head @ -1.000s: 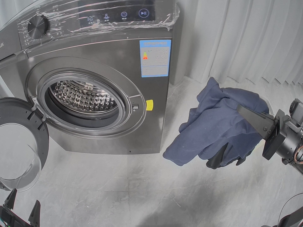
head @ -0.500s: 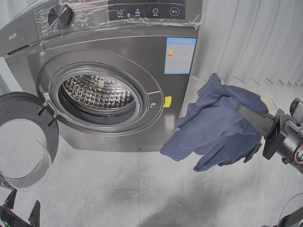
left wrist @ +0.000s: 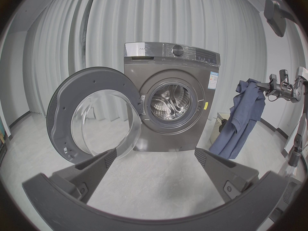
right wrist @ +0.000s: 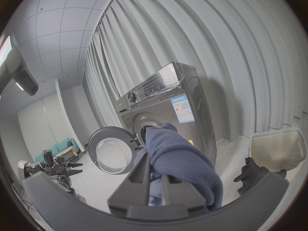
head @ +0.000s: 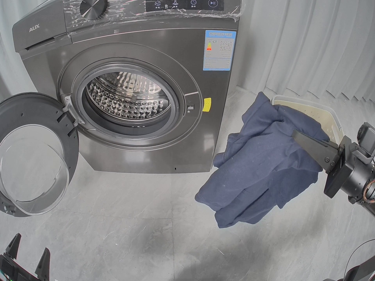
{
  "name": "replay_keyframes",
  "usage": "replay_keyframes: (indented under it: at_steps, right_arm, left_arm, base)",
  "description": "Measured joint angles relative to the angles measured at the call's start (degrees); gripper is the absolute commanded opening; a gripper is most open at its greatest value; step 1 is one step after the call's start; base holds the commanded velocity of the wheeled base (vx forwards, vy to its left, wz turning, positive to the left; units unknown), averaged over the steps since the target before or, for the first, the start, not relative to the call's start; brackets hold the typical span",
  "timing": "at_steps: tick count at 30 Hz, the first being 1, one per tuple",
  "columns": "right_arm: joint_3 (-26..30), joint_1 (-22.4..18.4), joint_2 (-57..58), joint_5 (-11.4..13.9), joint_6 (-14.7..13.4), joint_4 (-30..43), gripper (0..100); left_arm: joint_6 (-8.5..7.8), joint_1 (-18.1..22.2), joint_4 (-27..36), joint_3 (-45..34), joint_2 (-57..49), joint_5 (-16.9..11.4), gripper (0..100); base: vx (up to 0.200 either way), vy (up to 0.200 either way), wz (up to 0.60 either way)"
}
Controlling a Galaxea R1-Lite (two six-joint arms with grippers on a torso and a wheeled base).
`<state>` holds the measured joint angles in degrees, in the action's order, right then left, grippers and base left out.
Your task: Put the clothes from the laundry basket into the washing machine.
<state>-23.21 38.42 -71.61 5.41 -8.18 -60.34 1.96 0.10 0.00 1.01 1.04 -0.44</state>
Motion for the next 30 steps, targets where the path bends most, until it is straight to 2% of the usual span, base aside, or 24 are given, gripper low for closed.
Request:
replay_keyframes:
  at_steps: [22, 30]
  right_arm:
    - [-0.4, -0.5, -0.6, -0.8, -0.3, -0.1, 0]
    - [-0.4, -0.8, -0.7, -0.8, -0.3, 0.1, 0]
  left_arm:
    - [0.0, 0.1, 0.0, 0.0, 0.0, 0.0, 100]
    - [-0.05, 0.0, 0.0, 0.0, 0.0, 0.0, 100]
  base:
    - [0.0, 0.191, 0.0]
    - [0.0, 0.0, 0.0]
